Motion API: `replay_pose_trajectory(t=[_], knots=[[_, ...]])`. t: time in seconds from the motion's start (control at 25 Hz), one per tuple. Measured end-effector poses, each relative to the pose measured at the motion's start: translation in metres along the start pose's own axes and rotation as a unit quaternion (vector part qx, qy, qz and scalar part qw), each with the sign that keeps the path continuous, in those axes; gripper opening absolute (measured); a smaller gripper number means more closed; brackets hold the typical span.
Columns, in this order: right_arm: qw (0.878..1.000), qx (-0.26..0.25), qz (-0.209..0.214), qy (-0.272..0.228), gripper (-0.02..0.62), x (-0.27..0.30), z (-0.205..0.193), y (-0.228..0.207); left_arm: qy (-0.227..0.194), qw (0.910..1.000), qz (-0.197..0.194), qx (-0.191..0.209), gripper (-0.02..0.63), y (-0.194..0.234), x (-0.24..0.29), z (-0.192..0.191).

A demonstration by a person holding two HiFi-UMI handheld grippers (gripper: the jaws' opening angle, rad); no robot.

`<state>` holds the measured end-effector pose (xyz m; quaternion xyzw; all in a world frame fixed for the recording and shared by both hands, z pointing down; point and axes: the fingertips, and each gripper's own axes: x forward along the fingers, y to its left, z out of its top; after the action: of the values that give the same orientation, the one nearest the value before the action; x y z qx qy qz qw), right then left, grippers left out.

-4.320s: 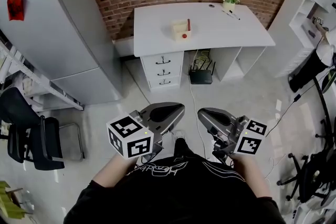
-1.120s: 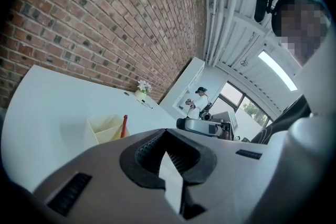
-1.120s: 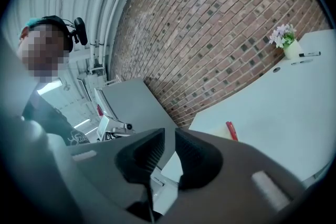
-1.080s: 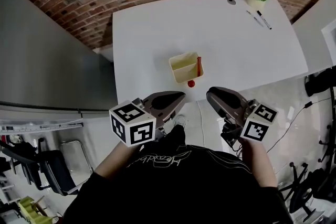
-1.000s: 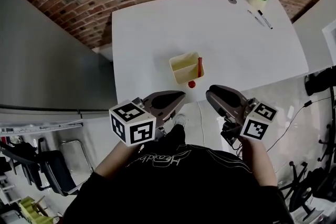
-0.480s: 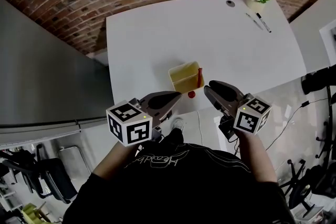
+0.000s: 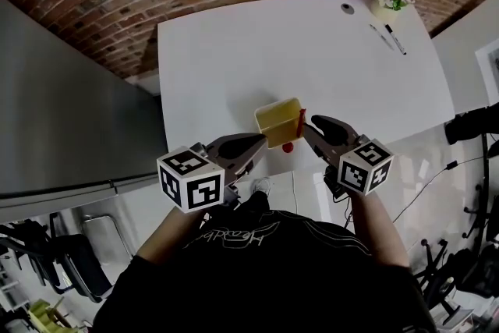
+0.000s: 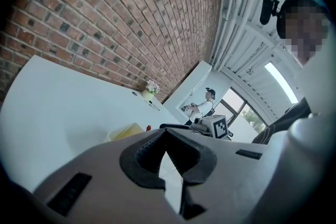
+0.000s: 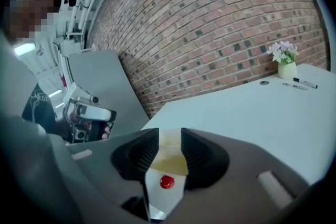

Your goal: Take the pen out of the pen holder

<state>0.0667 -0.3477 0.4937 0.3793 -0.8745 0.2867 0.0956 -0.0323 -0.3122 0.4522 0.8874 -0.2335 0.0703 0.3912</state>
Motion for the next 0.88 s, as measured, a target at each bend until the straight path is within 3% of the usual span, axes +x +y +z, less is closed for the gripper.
replay_pose_trajectory(t=[0.28,0.88], knots=[[0.998,-0.037,-0.036,0.024,0.121,0.015,-0.010,-0.019,0.004,1.0000,0.003,-0.007,0.005,0.014,0.004,0.001],[0.997,-0.050,-0.047,0.045,0.112,0.035,-0.021,-0.033,0.014,0.9996,0.010,-0.022,0.005,0.029,0.009,0.000]])
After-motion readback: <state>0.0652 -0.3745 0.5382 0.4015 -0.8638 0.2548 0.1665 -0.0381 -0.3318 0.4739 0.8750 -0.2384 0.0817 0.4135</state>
